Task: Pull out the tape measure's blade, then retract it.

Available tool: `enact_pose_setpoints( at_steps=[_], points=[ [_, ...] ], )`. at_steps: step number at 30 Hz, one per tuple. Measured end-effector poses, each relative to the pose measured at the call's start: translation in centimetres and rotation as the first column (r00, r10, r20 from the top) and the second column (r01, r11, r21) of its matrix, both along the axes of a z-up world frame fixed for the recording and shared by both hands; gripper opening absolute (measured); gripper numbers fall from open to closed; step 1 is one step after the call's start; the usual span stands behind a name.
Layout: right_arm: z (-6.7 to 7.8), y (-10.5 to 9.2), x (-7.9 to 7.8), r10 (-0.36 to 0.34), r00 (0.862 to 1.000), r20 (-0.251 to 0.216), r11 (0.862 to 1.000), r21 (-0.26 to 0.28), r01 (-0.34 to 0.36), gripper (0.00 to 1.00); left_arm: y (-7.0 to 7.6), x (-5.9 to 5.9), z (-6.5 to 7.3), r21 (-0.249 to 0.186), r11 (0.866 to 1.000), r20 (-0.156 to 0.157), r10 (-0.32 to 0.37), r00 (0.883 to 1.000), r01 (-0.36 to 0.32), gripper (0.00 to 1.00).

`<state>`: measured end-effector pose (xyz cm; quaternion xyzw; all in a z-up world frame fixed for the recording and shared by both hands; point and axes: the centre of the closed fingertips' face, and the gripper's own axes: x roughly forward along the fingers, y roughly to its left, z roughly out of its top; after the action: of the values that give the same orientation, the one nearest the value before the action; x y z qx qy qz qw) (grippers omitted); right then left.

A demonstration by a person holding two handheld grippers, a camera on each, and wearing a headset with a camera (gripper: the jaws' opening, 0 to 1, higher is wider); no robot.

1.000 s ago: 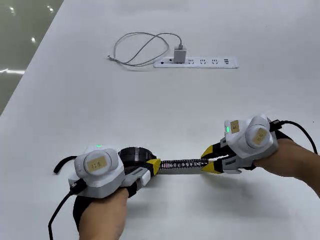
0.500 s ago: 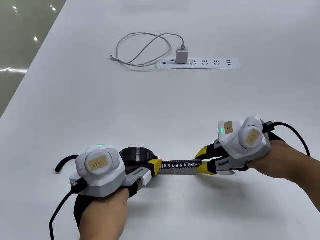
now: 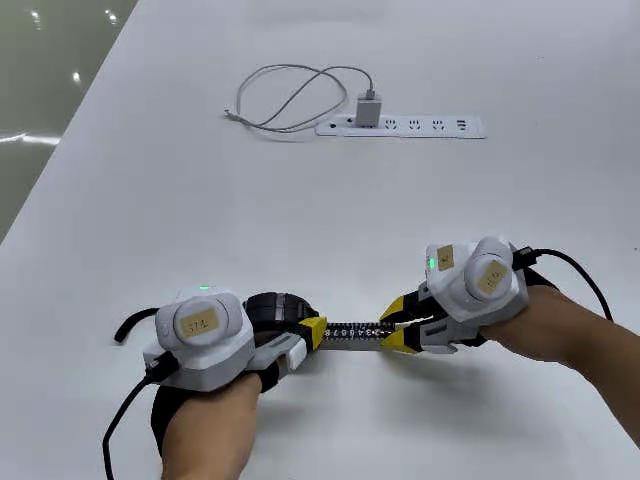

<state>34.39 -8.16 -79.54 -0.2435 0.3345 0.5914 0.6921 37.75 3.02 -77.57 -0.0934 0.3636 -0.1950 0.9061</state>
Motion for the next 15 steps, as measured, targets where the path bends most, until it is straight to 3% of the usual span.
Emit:
enact_pose_setpoints(
  at_steps=[15],
  points=[
    [-0.2, 1.4, 0.1, -0.003, 1.0, -0.016, 1.0, 0.025, 0.003, 0.11, 0.0, 0.0, -0.1, 0.015, 1.0, -0.005, -0.006, 1.0, 0.006, 0.58]
  ],
)
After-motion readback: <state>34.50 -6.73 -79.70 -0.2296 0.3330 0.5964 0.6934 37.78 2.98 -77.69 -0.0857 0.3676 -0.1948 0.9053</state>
